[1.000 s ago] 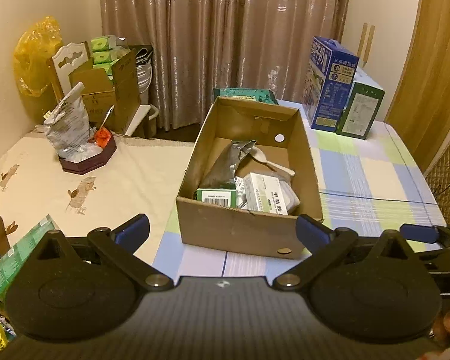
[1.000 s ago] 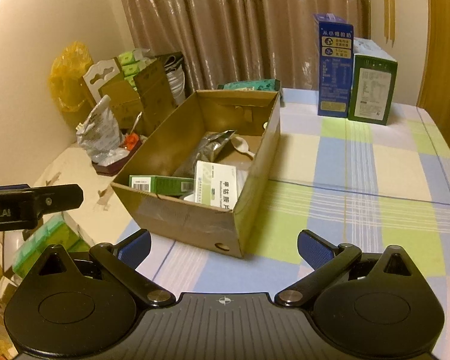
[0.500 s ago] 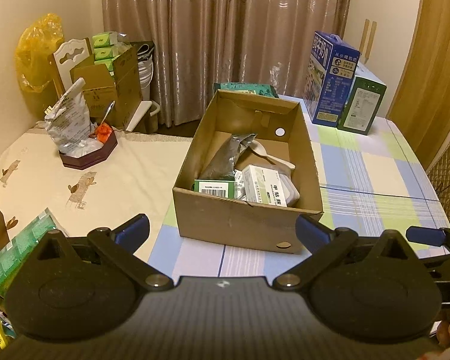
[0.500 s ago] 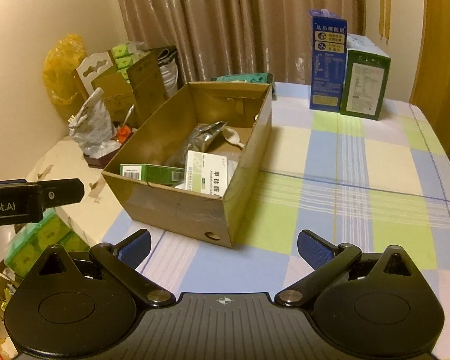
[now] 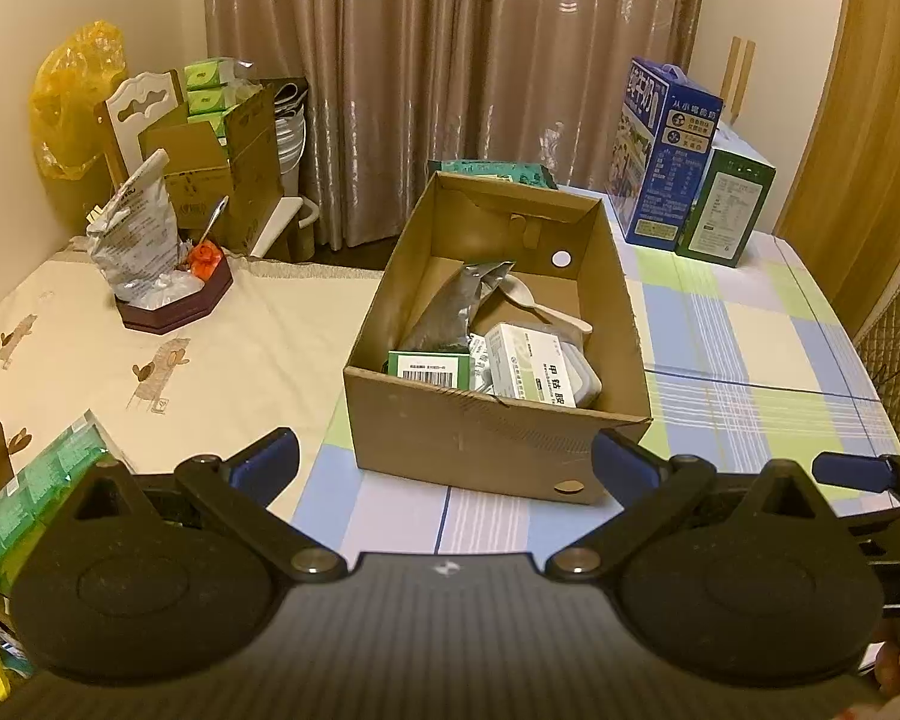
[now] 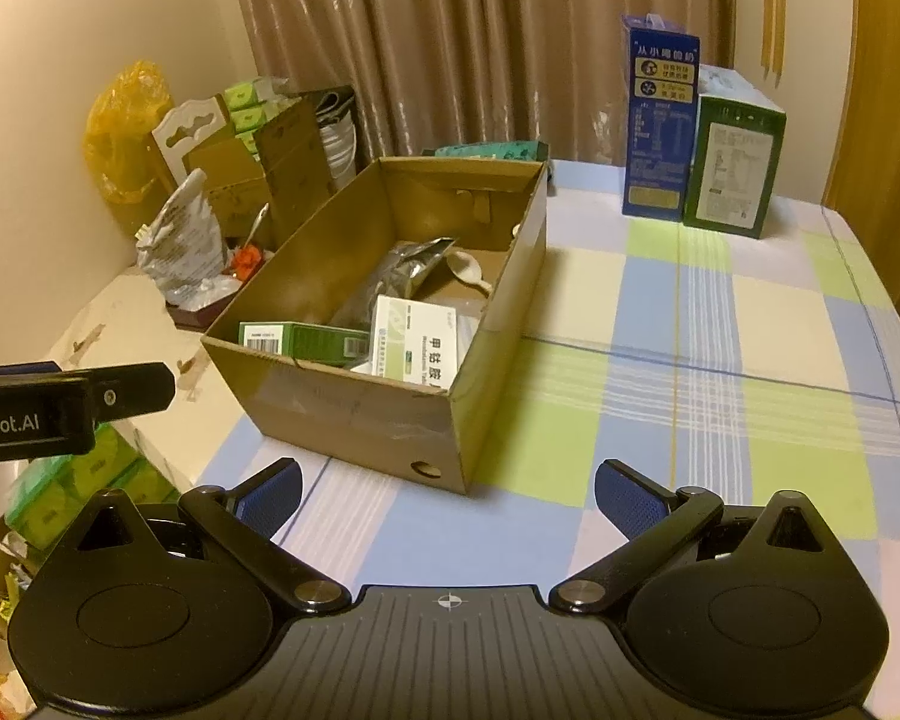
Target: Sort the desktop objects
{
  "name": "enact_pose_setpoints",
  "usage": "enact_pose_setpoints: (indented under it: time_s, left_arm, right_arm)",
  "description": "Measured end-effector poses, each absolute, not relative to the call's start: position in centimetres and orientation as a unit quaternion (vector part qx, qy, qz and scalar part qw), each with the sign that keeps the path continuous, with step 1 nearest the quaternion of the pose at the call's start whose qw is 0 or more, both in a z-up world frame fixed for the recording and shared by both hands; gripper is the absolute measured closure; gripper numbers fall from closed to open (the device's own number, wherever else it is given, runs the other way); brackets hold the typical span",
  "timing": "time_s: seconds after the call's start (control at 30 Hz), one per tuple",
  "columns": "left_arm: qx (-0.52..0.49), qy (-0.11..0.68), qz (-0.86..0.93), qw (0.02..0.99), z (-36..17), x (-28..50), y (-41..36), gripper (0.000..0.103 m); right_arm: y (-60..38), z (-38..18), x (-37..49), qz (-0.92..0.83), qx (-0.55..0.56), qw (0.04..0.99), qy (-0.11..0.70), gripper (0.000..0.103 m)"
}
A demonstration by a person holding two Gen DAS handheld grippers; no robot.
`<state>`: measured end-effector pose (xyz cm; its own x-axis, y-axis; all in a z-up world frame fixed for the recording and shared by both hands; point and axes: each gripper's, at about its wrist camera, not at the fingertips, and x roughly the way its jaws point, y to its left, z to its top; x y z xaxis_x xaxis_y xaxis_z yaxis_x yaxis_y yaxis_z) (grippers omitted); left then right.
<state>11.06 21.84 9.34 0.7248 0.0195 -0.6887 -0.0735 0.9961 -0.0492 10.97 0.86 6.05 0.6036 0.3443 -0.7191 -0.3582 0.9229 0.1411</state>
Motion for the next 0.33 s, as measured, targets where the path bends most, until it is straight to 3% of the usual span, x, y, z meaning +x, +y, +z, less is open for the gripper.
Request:
enact_pose_setpoints:
  time_s: [0.33]
  left_arm:
    - [-0.046,0.369,0.024,0.928,8.94,11.28,22.36,0.001]
  right_arm:
    - [1.01,5.42,11.24,0.192,-0.010,0.893,0.406,0.002]
